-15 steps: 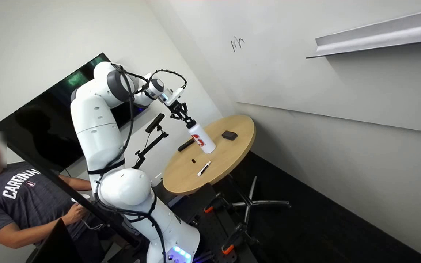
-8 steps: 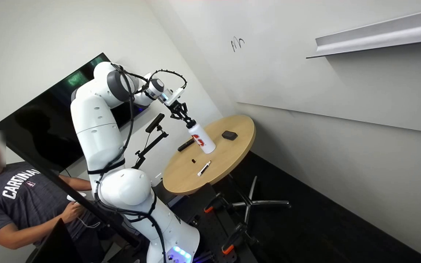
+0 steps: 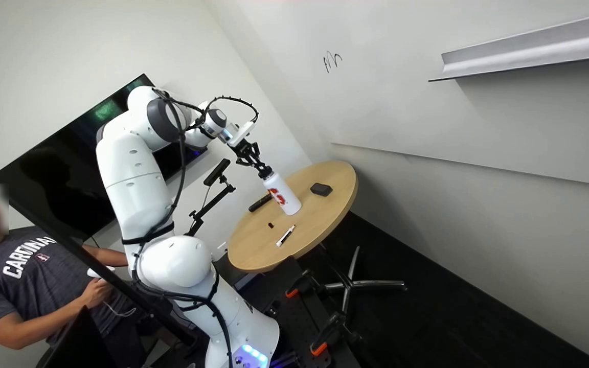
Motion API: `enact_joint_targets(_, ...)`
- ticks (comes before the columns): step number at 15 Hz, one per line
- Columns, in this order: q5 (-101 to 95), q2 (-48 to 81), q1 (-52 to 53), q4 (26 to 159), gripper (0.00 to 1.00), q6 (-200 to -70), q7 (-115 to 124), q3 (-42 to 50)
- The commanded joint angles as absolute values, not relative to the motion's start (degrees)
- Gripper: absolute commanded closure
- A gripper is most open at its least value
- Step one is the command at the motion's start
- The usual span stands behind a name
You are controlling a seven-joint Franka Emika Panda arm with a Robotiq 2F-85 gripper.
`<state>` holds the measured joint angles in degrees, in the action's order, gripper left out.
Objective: Take the lid on the bottle and put it on the table
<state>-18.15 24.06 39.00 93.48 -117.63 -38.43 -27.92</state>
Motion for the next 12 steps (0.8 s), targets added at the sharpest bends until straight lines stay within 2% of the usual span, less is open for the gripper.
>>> enact_joint_targets(1,-18.2,21.8,39.7,93.0,0.94,-113.9,-40.4,-27.6)
enact_joint_targets(5,-18.5,17.1,39.2,96.1,0.94,-112.7,-39.5,-27.3)
enact_joint_targets(12,-18.0,4.4,33.6,110.9,0.94,-120.3,-34.1,-25.6)
